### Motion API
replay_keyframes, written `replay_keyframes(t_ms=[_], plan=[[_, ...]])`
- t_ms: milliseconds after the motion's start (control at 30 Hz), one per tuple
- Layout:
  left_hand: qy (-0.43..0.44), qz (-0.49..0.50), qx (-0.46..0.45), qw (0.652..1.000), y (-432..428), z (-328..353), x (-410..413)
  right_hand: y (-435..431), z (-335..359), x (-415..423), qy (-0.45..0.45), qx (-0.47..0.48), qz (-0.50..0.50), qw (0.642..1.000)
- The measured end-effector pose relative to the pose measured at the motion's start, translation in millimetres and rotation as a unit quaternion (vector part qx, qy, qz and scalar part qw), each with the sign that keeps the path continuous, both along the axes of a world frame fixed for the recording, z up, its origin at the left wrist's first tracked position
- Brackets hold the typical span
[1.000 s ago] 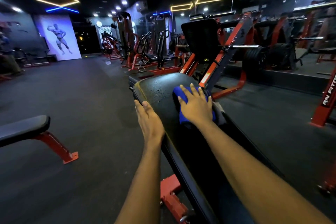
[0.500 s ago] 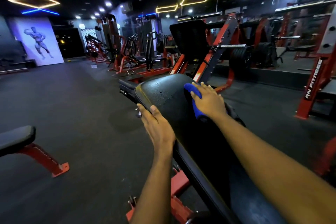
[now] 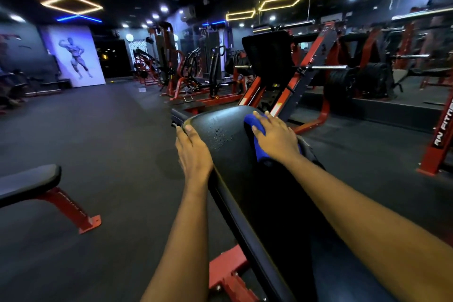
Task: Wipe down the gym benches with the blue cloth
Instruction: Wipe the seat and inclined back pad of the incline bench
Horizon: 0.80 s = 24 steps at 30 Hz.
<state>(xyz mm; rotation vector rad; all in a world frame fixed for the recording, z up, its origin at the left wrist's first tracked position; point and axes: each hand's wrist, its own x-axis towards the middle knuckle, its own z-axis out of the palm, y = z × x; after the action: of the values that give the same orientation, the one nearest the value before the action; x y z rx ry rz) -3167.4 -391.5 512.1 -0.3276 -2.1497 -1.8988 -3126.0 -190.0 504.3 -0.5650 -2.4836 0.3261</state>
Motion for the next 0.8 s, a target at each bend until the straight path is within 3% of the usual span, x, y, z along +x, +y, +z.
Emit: replay_keyframes(t_ms=[67, 133, 233, 300, 367, 433, 567, 633, 733, 800], plan=[[0.01, 0.005, -0.002, 1.0, 7, -1, -14, 13, -5, 5, 0.007, 0.047, 0.083, 0.995], [0.022, 0.016, 0.008, 1.0, 9, -8, -22, 27, 2, -2, 0.011, 0.022, 0.135, 0.991], [0.025, 0.025, 0.017, 0.999, 10, -14, -27, 25, 17, -31, 0.022, -0.038, 0.049, 0.998], [0.029, 0.028, 0.017, 0.999, 11, -14, -30, 16, 21, -41, 0.012, 0.032, 0.043, 0.998], [0.036, 0.025, 0.017, 0.999, 11, -16, -32, 17, 19, -41, 0.012, 0.096, 0.125, 0.987], [0.04, 0.021, 0.023, 0.999, 11, -20, -35, 27, 21, -42, 0.018, 0.083, 0.195, 0.977], [0.035, 0.011, 0.054, 0.998, 10, -23, -38, 29, 38, -73, 0.023, -0.003, 0.088, 0.996], [0.031, 0.002, 0.066, 0.997, 9, -23, -36, 9, 47, -81, 0.016, 0.016, 0.057, 0.998], [0.021, -0.021, 0.084, 0.996, 8, -20, -33, -24, 44, -66, 0.031, 0.098, 0.15, 0.983], [0.014, -0.043, 0.092, 0.995, 0, -19, -33, -34, 35, -54, 0.034, 0.089, 0.219, 0.971]])
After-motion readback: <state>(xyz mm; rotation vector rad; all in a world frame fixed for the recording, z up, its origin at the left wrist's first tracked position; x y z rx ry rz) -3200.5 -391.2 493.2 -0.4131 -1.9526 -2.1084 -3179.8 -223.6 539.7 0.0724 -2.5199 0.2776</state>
